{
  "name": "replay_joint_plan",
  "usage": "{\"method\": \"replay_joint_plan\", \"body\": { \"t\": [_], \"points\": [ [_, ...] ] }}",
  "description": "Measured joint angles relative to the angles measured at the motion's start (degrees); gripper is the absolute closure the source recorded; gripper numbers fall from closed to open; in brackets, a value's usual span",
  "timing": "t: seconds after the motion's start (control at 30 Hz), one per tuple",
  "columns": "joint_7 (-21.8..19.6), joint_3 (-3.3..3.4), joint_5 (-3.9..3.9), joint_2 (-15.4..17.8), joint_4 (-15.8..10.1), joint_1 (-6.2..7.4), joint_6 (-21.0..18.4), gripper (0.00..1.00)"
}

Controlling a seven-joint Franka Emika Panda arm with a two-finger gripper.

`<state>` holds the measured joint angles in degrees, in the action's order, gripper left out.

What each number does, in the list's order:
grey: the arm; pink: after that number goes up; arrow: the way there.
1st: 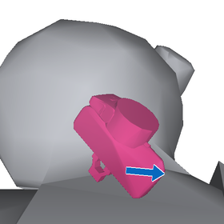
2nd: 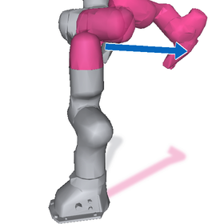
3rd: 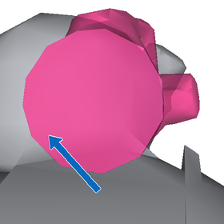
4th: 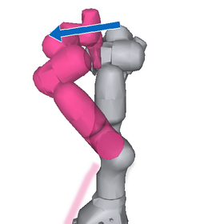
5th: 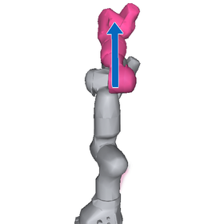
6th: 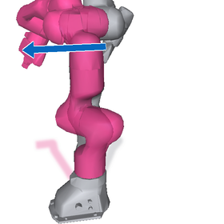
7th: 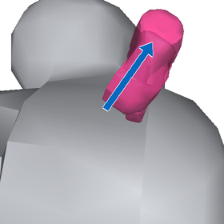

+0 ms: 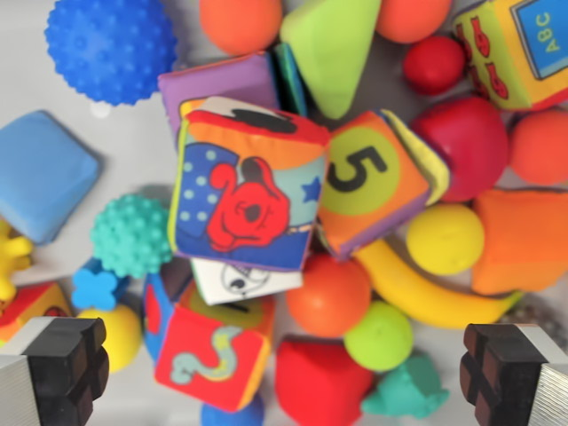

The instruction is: Pick an object from the bin

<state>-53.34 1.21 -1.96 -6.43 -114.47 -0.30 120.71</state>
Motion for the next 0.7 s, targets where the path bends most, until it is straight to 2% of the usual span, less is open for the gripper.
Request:
{"method": "replay_joint_plan", "body": {
  "t": [0.47, 0.7],
  "points": [
    [-8.40, -0.26, 0.02, 0.52, -4.57, 1.37, 3.88, 0.00],
    [-14.09, -0.43, 0.06, 0.67, -7.37, 2.35, 6.44, 0.00]
  ]
}}
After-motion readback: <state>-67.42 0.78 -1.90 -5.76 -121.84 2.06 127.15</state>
